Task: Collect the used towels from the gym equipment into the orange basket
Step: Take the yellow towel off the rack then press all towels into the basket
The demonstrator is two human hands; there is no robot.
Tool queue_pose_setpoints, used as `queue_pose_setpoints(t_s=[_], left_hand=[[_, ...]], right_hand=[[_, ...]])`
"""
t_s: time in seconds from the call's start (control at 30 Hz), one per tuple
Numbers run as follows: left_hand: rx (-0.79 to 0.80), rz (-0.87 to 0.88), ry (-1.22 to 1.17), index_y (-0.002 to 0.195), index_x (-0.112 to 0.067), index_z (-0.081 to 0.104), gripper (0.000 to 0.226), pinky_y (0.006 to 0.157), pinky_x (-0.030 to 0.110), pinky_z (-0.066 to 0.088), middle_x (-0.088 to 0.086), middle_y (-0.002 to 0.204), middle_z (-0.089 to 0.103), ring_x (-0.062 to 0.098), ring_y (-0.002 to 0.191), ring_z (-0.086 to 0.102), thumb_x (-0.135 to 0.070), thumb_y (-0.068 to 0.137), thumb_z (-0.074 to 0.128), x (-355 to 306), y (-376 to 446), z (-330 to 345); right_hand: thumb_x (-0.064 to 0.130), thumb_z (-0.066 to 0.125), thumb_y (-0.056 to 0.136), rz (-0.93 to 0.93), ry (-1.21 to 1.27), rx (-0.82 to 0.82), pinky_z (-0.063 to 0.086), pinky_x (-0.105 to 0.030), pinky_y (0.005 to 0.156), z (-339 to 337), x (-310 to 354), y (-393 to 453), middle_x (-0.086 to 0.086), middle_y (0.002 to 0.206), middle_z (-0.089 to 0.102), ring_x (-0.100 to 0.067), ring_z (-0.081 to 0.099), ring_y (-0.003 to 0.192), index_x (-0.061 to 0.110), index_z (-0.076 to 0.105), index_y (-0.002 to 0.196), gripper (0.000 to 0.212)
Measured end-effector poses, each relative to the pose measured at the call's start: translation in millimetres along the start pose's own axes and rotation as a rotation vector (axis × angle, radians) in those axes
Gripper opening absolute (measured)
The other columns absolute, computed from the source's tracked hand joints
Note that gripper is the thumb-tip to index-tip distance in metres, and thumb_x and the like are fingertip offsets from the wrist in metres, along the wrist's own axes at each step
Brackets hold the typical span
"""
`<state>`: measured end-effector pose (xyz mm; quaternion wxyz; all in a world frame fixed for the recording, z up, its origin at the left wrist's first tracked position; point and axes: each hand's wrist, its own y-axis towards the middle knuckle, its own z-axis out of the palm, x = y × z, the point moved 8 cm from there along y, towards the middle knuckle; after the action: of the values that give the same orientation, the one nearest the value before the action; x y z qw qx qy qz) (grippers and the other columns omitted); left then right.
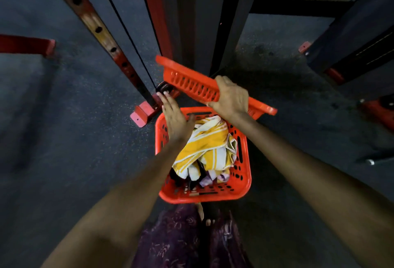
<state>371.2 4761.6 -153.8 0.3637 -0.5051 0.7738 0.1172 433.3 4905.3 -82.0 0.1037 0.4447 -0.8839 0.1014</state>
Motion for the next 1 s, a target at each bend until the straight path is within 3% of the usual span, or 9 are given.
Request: queue_pose_setpoints(t_s=[0.17, 0.33, 0.43, 0.53, 0.6, 0.8, 0.9, 1.0], left_hand=[[0.068, -0.059, -0.049, 0.151, -0.006, -0.003, 0.090, 0.120, 0.045, 0.007, 0.018, 0.158, -0.013, 0.031, 0.148, 0.000, -0.014, 0.087, 0.059, 6, -55, -18], [0.127, -0.158, -0.131, 0.152, -0.012, -0.003, 0.079, 0.118, 0.049, 0.006, 0.010, 0.160, -0.010, 0.028, 0.148, 0.001, -0.035, 0.095, 0.048, 14, -100, -29], [0.175, -0.181, -0.142, 0.152, -0.019, -0.005, 0.078, 0.117, 0.054, 0.006, 0.005, 0.160, -0.013, 0.025, 0.148, 0.003, -0.047, 0.096, 0.041, 22, -122, -32], [0.194, -0.218, -0.131, 0.152, -0.020, -0.003, 0.077, 0.117, 0.056, 0.010, 0.001, 0.160, -0.011, 0.023, 0.148, 0.008, -0.051, 0.095, 0.039, 38, -136, -41], [0.205, -0.266, -0.112, 0.152, -0.020, -0.001, 0.079, 0.116, 0.058, 0.012, 0.001, 0.160, -0.009, 0.024, 0.148, 0.009, -0.054, 0.093, 0.039, 55, -140, -45], [0.227, -0.449, -0.160, 0.152, -0.011, -0.003, 0.111, 0.120, 0.048, 0.009, 0.011, 0.159, -0.009, 0.024, 0.149, 0.004, -0.063, 0.077, 0.061, 117, -140, -54], [0.170, -0.565, -0.261, 0.152, -0.014, 0.008, 0.141, 0.119, 0.047, 0.020, 0.011, 0.158, 0.016, 0.023, 0.144, 0.025, -0.084, 0.044, 0.066, 147, -138, -58], [0.176, -0.648, -0.300, 0.149, -0.018, 0.018, 0.119, 0.114, 0.038, 0.032, 0.007, 0.146, 0.044, 0.024, 0.134, 0.043, -0.068, 0.057, 0.074, 175, -137, -52]], right_hand=[[0.040, 0.076, 0.068, 0.050, 0.199, -0.172, 0.045, -0.034, 0.080, -72, 17, -68, 0.000, 0.115, 0.062, -0.026, 0.062, 0.105, 0.016, 0.051, 0.115, 0.058], [0.050, 0.081, 0.057, 0.266, 0.512, -0.306, 0.045, -0.033, 0.081, -115, 6, -125, 0.010, 0.096, 0.066, -0.019, 0.065, 0.093, 0.020, 0.052, 0.108, 0.065], [0.051, 0.080, 0.060, 0.464, 0.725, -0.259, 0.045, -0.028, 0.082, -93, -15, -150, 0.015, 0.089, 0.061, -0.011, 0.060, 0.085, 0.022, 0.054, 0.104, 0.058], [0.053, 0.070, 0.073, 0.667, 0.915, -0.272, 0.049, -0.030, 0.079, -54, -38, -174, 0.013, 0.075, 0.061, -0.008, 0.061, 0.073, 0.024, 0.058, 0.081, 0.032], [0.050, 0.065, 0.081, 0.731, 1.016, -0.226, 0.049, -0.029, 0.074, -25, -47, -186, 0.013, 0.068, 0.060, -0.005, 0.058, 0.065, 0.026, 0.059, 0.071, 0.027], [0.032, 0.066, 0.087, 0.892, 1.349, -0.060, 0.048, -0.027, 0.054, 55, -72, -205, 0.005, 0.069, 0.062, -0.006, 0.058, 0.052, 0.022, 0.061, 0.075, 0.017], [0.031, 0.061, 0.090, 0.920, 1.406, 0.074, 0.057, -0.029, 0.066, 87, -84, -207, -0.001, 0.083, 0.068, -0.010, 0.067, 0.065, 0.020, 0.064, 0.091, 0.012], [0.038, 0.063, 0.087, 0.978, 1.437, 0.192, 0.052, -0.046, 0.092, 122, -102, -208, -0.013, 0.112, 0.068, -0.028, 0.066, 0.101, 0.014, 0.061, 0.120, 0.040]])
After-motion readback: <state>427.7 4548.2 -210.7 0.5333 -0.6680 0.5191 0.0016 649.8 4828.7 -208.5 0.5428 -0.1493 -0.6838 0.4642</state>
